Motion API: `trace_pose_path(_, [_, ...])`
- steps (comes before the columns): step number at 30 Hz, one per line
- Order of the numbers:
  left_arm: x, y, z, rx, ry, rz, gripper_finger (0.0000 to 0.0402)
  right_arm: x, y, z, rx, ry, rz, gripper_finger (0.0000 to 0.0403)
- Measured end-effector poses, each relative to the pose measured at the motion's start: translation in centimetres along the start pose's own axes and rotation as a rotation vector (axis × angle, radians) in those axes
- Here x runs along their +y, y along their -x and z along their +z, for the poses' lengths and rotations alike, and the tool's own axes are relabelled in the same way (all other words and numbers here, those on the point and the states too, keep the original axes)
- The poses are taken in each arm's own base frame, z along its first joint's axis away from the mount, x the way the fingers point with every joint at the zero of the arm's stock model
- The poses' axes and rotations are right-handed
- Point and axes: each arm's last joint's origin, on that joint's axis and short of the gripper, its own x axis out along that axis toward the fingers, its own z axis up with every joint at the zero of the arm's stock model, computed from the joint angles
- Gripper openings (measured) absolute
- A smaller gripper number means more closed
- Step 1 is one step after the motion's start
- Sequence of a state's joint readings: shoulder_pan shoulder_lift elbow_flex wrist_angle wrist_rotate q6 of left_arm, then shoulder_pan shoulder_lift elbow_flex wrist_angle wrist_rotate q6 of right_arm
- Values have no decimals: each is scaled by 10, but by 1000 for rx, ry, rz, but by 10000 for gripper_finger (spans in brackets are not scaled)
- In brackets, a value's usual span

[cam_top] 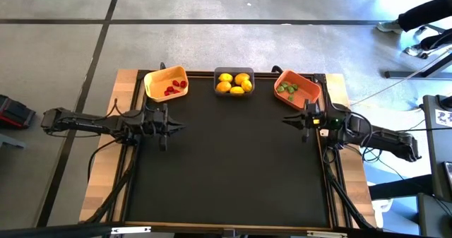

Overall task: Sort produce into baskets
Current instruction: Return to Home Position

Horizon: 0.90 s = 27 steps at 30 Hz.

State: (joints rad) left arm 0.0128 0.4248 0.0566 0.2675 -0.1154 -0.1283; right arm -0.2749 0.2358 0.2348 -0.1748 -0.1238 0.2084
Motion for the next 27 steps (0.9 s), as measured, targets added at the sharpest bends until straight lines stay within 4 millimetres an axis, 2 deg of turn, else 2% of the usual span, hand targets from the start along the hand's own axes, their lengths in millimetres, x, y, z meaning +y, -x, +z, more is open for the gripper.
trace_pose_path(6, [0, 0, 1, -9, -28, 0, 10, -4, 1, -20, -7, -26, 2, 3])
trace_pose_path(14, [-1, 1, 3, -28, -76, -23, 13, -8, 0, -35, -96, -15, 11, 3])
trace_pose_path(19, [-4, 5, 7, -67, -115, -117, 8, -9, 0, -36, -149, -36, -6, 3])
trace_pose_path(27, [-3, 11, 7, -132, -114, -123, 13, -10, -2, -38, -170, -29, -6, 3])
